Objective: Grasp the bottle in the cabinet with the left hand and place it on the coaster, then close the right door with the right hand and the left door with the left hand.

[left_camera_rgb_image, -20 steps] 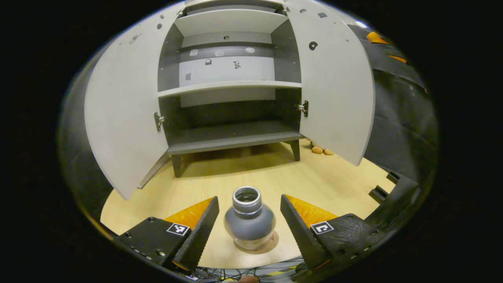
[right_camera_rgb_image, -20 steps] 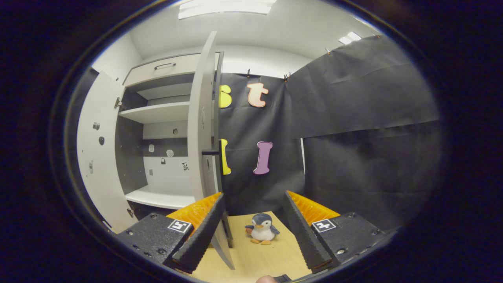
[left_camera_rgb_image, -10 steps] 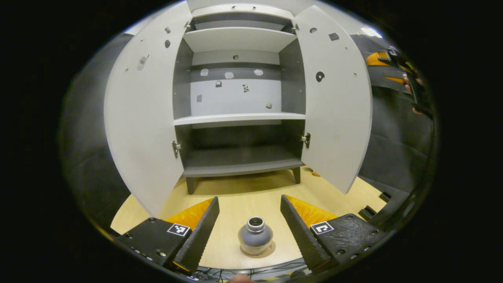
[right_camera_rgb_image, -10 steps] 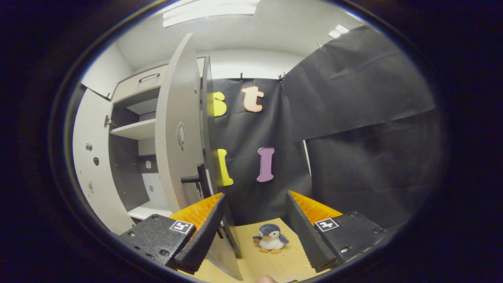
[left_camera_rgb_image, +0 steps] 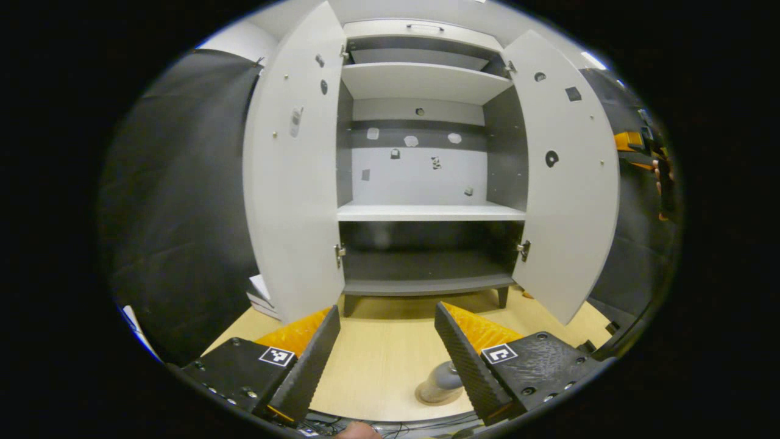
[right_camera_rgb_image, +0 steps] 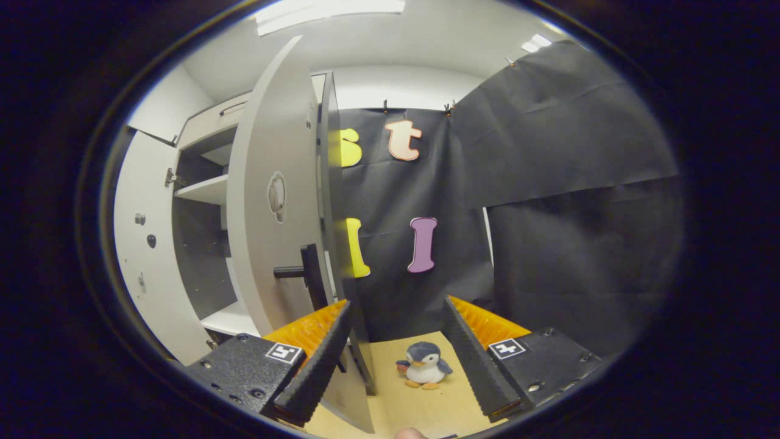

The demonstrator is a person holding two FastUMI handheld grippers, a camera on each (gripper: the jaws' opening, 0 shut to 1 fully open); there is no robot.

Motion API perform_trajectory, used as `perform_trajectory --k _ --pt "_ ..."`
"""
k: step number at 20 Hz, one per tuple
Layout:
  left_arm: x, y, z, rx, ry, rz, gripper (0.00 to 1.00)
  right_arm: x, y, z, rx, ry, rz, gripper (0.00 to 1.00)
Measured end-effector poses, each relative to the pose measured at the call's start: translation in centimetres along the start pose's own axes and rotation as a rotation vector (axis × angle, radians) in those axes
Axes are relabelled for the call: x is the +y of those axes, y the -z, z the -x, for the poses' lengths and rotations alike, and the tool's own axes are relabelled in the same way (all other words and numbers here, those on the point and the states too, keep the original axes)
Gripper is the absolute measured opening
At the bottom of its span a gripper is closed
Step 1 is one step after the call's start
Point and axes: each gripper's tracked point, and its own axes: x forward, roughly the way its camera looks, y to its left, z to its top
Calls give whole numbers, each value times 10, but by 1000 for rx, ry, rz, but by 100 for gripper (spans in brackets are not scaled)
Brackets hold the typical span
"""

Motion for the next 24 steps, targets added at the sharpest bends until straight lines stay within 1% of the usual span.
perform_trajectory --k 1,3,4,5,6,7,8,10,12,14,15,16,18,19,20,21,22,23,24 --pt "7 -2 1 -2 -14 5 96 2 0 0 -2 -4 23 96" --pt "13 -4 3 -7 -2 10 96 10 -1 2 -1 -27 80 96" --pt "17 -6 5 -11 -5 9 100 12 -1 3 1 -35 102 96" --pt "23 -7 7 -16 -14 7 96 14 -1 4 7 -41 118 90" --pt "27 -9 7 -20 -20 5 92 16 0 6 13 -51 123 90" --pt "30 -11 9 -25 -27 5 96 19 0 7 19 -64 118 90" --pt "31 -14 9 -30 -26 7 96 23 1 8 23 -78 106 95" --pt "33 -18 7 -37 -20 1 96 31 2 8 40 -107 84 94" --pt "38 -24 7 -45 -25 -17 96 38 4 9 46 -128 100 94" --pt "41 -30 7 -55 -36 -8 96 45 5 11 47 -141 116 94" --pt "43 -34 8 -62 -38 0 92 48 5 11 49 -149 114 94" --pt "46 -38 9 -72 -43 1 96 52 5 12 49 -161 108 94" --pt "54 -45 9 -82 -63 3 96 61 7 11 53 -184 103 94" --pt "57 -48 12 -87 -72 11 100 66 8 11 54 -198 106 94" --pt "60 -53 14 -101 -78 21 96 70 8 11 54 -209 108 94" --pt "64 -58 15 -112 -83 30 96 75 9 11 53 -216 100 94" --pt "68 -62 17 -122 -92 34 96 80 10 11 54 -227 90 89" --pt "74 -65 20 -126 -104 35 96 86 11 10 55 -240 82 94" --pt "78 -68 20 -132 -114 34 100 91 13 10 58 -252 77 95"
